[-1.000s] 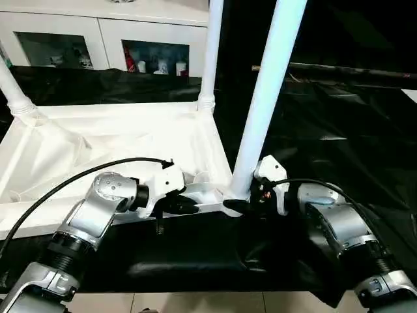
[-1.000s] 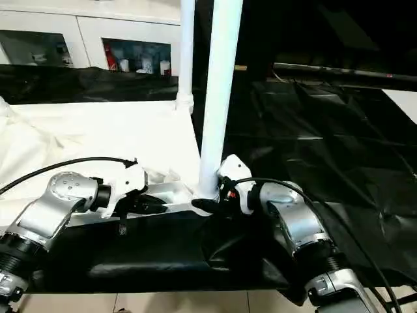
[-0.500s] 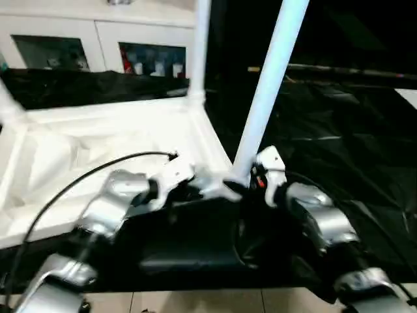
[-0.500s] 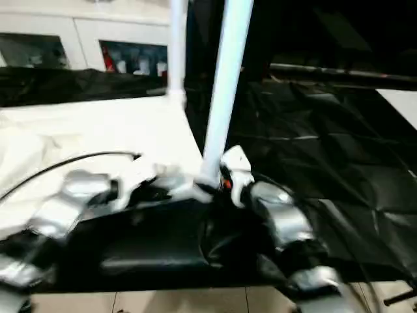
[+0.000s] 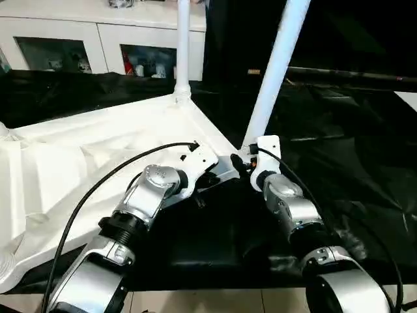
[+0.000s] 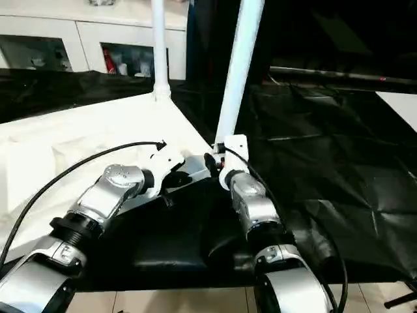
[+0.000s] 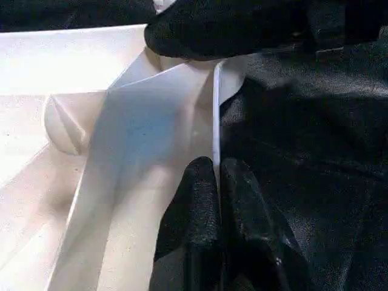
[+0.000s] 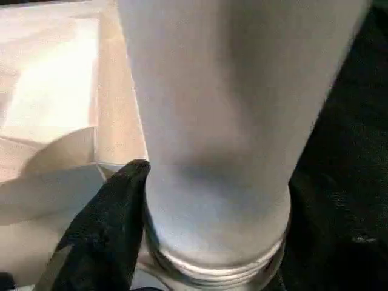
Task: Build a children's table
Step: Rotate leg to tighten
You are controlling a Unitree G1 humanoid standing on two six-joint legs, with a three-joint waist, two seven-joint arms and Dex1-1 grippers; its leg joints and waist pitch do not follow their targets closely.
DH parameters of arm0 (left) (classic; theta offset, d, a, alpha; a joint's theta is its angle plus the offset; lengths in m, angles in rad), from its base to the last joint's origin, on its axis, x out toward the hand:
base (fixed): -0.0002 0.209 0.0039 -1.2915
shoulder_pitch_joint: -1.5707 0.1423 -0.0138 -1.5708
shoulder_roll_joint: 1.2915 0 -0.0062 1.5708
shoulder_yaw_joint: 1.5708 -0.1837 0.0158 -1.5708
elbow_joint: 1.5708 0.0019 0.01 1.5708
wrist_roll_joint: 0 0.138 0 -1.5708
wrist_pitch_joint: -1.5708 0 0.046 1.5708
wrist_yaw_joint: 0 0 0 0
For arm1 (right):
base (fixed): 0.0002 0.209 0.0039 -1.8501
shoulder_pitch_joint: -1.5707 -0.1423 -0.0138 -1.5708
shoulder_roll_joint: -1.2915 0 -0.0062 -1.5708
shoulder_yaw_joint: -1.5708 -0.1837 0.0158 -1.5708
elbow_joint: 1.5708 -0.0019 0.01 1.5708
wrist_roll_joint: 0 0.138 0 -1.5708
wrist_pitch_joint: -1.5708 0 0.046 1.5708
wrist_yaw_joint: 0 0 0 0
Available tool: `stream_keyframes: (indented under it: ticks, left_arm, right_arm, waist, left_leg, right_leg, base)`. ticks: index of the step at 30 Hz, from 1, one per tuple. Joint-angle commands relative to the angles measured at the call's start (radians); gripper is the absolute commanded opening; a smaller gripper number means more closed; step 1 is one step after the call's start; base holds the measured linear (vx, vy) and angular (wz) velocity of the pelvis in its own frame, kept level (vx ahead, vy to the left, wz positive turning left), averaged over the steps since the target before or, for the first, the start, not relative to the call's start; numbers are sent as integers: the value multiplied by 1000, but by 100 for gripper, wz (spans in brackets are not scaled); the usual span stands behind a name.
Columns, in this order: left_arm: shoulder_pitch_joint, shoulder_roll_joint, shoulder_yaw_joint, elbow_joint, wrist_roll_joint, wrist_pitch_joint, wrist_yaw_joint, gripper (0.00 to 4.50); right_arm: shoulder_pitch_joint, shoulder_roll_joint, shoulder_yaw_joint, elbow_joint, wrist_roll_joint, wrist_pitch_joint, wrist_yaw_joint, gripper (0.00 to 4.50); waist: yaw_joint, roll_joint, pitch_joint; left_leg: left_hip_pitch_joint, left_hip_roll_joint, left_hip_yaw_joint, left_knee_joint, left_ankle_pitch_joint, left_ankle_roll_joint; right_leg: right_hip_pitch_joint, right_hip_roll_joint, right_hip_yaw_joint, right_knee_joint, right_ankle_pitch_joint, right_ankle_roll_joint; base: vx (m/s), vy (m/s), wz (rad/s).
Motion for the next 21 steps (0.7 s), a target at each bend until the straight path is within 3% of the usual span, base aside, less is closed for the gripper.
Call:
stream_keyframes:
  ticks: [1,3,5,6,7,8,9,13,18,21]
  left_arm:
    - [32,10,-17,14,-2,-26,-23,0]
    - [36,17,-15,11,-2,-27,-33,0]
    - [68,70,-12,-32,-17,-45,-105,0]
    - [73,78,-11,-39,-21,-48,-116,0]
    - [82,89,-7,-52,-35,-57,-142,0]
    - [92,105,-7,-66,-46,-69,-173,0]
    - [95,109,-8,-69,-48,-75,-181,0]
    - [135,156,-16,-155,-110,-101,-329,0]
    - [165,196,-29,-243,-156,-75,-425,0]
    - [180,215,-37,-272,-161,-68,-460,0]
  right_arm:
    - [17,-9,32,-12,-4,-21,66,365]
    - [14,-20,36,-9,-6,-34,84,387]
    - [37,-95,65,-98,23,-5,277,397]
    - [43,-110,73,-117,27,6,314,424]
    - [58,-136,83,-154,37,16,379,424]
    - [76,-170,97,-199,50,34,464,424]
    - [81,-179,101,-211,54,40,488,424]
    - [125,-277,173,-300,44,37,665,424]
    - [140,-326,207,-333,31,42,753,424]
    - [145,-334,218,-347,19,49,765,424]
  waist:
    - [2,1,-56]
    - [1,1,-55]
    - [3,-2,-55]
    - [3,-2,-55]
    - [2,3,-55]
    - [4,-1,-54]
    - [5,5,-55]
    - [6,4,-55]
    - [7,5,-56]
    - [7,3,-54]
  left_leg:
    - [-14,24,-5,-69,-156,25]
    - [-13,25,-4,-69,-153,27]
    - [-18,25,-5,-67,-147,43]
    - [-17,25,-4,-67,-147,50]
    - [-15,25,-3,-67,-140,54]
    - [-15,25,-3,-66,-140,59]
    - [-14,27,-5,-67,-138,61]
    - [-12,29,-3,-67,-126,67]
    - [-13,29,-1,-65,-101,71]
    - [-13,29,-1,-66,-112,65]
  right_leg:
    - [54,-76,62,-88,-243,-126]
    - [52,-75,62,-87,-234,-136]
    - [60,-76,61,-86,-225,-134]
    - [59,-74,62,-86,-219,-134]
    - [55,-75,63,-86,-218,-138]
    - [57,-74,62,-88,-225,-136]
    - [57,-75,62,-86,-221,-140]
    - [55,-73,62,-83,-190,-162]
    - [56,-72,62,-76,-148,-195]
    - [55,-72,62,-80,-170,-191]
  base:
    - [0,0,0]
    - [0,0,0]
    - [0,0,0]
    - [0,0,0]
    - [0,0,0]
    - [0,0,0]
    - [0,0,0]
    - [0,0,0]
    - [0,0,0]
    - [0,0,0]
